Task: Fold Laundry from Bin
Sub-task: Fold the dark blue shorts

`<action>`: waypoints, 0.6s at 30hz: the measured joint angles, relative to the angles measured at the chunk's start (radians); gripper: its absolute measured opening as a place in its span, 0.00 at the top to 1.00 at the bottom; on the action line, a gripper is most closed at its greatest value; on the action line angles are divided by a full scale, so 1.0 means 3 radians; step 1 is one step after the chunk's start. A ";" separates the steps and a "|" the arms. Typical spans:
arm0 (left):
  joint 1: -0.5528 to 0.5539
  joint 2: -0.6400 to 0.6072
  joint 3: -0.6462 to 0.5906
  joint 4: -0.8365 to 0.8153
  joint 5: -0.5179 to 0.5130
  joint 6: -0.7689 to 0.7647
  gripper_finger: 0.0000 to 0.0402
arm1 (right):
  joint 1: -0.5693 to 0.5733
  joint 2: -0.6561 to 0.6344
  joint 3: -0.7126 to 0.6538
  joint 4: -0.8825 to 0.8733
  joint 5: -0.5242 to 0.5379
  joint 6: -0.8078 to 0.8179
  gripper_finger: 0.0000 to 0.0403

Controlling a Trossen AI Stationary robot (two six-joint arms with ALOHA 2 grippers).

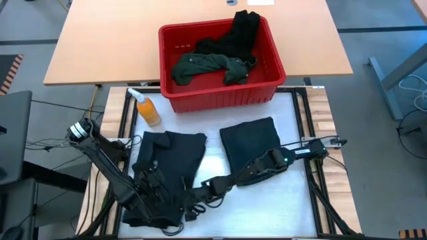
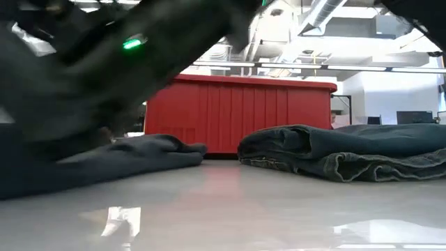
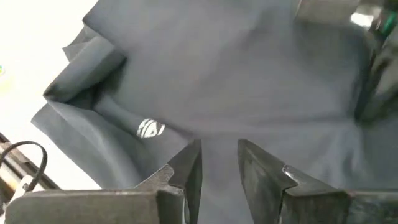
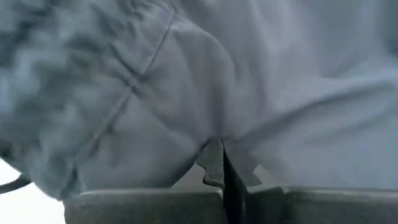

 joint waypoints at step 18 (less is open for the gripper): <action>0.0441 -0.0067 -0.0647 0.1660 -0.1101 0.0987 0.81 | 0.0423 -0.1758 -0.1905 -0.0151 -0.0110 0.0163 0.96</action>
